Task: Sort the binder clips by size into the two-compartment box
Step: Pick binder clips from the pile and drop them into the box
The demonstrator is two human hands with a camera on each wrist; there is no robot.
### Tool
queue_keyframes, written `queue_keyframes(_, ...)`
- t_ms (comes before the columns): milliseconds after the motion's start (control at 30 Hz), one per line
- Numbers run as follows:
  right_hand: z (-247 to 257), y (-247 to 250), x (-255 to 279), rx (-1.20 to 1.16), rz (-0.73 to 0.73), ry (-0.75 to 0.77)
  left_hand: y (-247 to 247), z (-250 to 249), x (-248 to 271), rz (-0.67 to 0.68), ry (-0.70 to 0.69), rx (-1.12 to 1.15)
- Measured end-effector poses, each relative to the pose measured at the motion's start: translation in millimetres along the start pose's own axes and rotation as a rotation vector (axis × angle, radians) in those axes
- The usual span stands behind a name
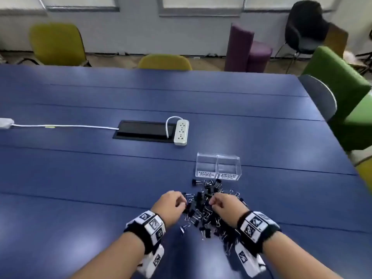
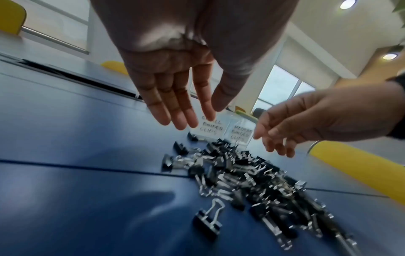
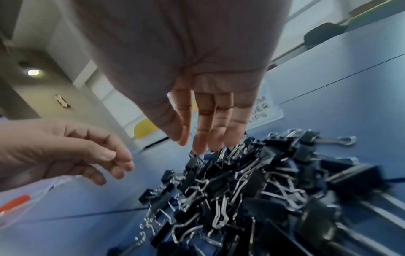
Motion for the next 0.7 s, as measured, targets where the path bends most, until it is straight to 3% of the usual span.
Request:
queue_keyframes(233, 10.4, -36.4, -44.0, 0.142, -0.013, 0.005, -13.1, 24.8, -26.3, -0.024, 0.085, -0.032)
queue_keyframes(500, -11.9, -19.6, -48.2, 0.091, -0.109, -0.072, -18.7, 24.2, -34.7, 0.045, -0.027, -0.058)
queue_keyframes(700, 8.0, -27.7, -59.1, 0.094, -0.122, 0.074, -39.6, 21.2, -38.9, 0.073, -0.061, -0.179)
Point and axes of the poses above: each hand's wrist, its own x-axis away from the middle knuckle, its own y-axis out of the back of the hand, z = x × y, the point moved 1 cm from there along -x, towards the middle knuckle, and after that the axes turned 1 degree about -y, right-handed, at the moved point
